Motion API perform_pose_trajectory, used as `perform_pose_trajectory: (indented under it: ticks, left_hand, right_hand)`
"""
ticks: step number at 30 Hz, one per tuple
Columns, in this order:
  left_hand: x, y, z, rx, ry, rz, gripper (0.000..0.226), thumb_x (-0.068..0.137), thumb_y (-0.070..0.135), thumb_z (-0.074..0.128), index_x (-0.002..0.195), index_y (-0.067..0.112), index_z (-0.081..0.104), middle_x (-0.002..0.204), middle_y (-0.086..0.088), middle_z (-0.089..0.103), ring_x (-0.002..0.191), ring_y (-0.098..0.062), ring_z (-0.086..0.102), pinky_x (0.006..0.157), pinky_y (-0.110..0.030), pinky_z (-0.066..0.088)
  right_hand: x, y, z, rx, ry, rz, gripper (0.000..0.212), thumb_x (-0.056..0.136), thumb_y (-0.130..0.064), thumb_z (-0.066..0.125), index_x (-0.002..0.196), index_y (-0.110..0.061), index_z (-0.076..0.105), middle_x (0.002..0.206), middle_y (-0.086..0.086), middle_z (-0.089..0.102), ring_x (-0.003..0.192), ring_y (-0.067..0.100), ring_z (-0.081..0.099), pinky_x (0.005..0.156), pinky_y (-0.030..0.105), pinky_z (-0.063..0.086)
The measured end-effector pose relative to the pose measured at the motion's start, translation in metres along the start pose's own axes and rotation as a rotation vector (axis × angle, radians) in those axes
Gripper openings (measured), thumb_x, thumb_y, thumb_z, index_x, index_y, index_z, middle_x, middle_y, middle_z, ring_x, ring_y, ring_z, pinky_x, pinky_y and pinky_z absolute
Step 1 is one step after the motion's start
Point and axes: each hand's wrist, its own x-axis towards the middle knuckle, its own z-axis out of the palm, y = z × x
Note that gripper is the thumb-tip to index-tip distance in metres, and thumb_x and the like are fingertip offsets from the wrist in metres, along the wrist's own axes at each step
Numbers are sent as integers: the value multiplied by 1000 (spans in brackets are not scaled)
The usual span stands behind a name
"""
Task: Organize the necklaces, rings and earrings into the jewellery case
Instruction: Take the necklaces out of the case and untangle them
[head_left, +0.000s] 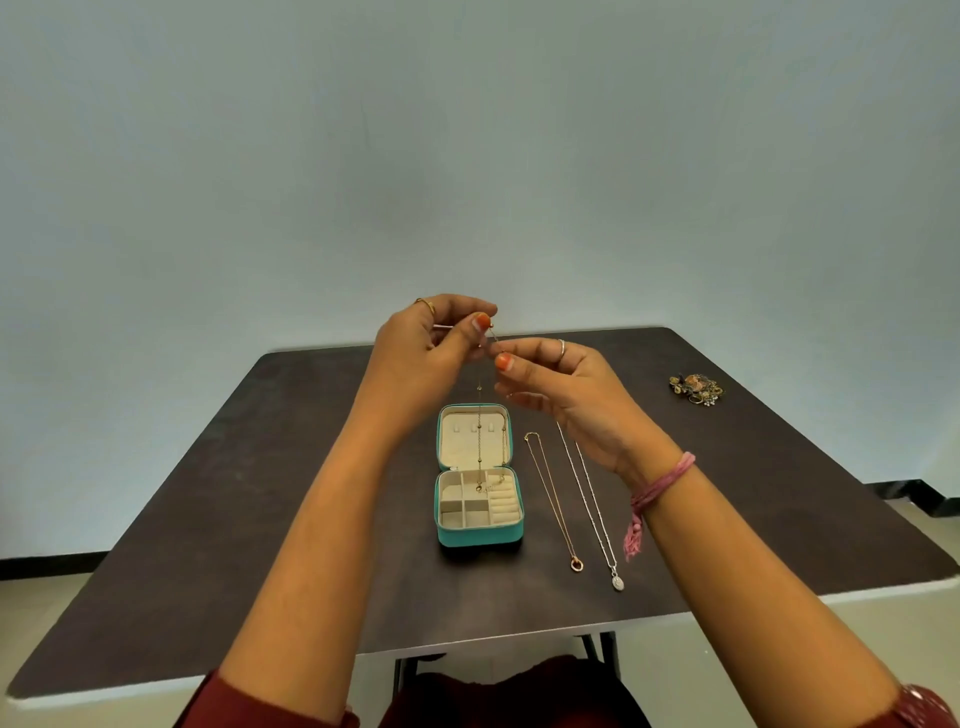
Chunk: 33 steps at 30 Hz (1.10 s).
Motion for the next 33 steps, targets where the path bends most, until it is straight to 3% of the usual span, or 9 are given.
perform_pose_trajectory:
  ticks: [6,10,12,14,17,21,25,29,33]
  left_hand:
    - [-1,-3,5,-205,84,-101,7,94,16,57,98,18,63,89,3,66,80,-7,69,73,-20,57]
    - [1,-6,2,-340,158,-149,11,94,15,58,103,10,63,89,-4,66,79,-9,68,74,-24,57]
    - [3,-8,-1,-429,207,-170,10,93,13,59,101,9,63,88,-5,65,78,-11,67,74,-25,57]
    - [3,-10,-5,-509,267,-190,7,93,10,59,99,8,63,83,-4,65,76,-11,66,74,-25,58]
    - [5,-14,-12,-600,346,-209,7,93,9,59,97,7,63,76,0,66,74,-12,66,75,-26,58]
    - [3,-19,-15,-635,422,-232,9,93,9,58,100,7,63,82,-2,66,76,-11,67,74,-25,58]
    - [1,-26,-15,-637,443,-261,7,93,7,58,97,9,64,82,-2,66,77,-13,67,71,-24,58]
    - [-5,-36,-11,-619,440,-310,7,91,7,59,92,10,65,78,-1,67,74,-13,66,69,-25,57]
    - [-17,-49,-4,-575,436,-347,8,90,5,61,89,11,66,79,-1,66,73,-11,65,67,-21,57]
  right_hand:
    - [-6,3,-5,73,-11,21,11,77,-29,67,78,-19,72,77,0,70,80,14,66,89,37,49]
    - [-10,11,-10,243,-40,81,17,78,-33,68,67,-20,69,70,0,67,75,15,67,87,34,50]
    - [-12,17,-15,355,-34,106,20,71,-38,75,66,-20,69,69,0,66,76,15,67,92,39,48]
    - [-14,23,-19,470,-25,115,26,62,-41,82,67,-19,69,70,0,66,77,16,67,98,42,46]
    - [-16,30,-26,643,-1,121,32,55,-38,88,71,-17,69,70,0,65,76,17,67,94,39,49]
    - [-20,31,-33,805,47,133,30,64,-29,84,87,-14,73,73,-1,63,74,14,66,91,35,51]
    - [-23,30,-37,790,165,141,24,83,-16,61,105,-11,68,76,0,65,75,13,66,90,35,52]
    - [-25,27,-45,683,225,158,29,81,-10,61,110,-7,66,79,4,69,77,14,68,89,37,54]
    - [-23,22,-61,614,303,189,23,87,-5,56,108,-6,66,80,4,70,76,13,70,79,30,58]
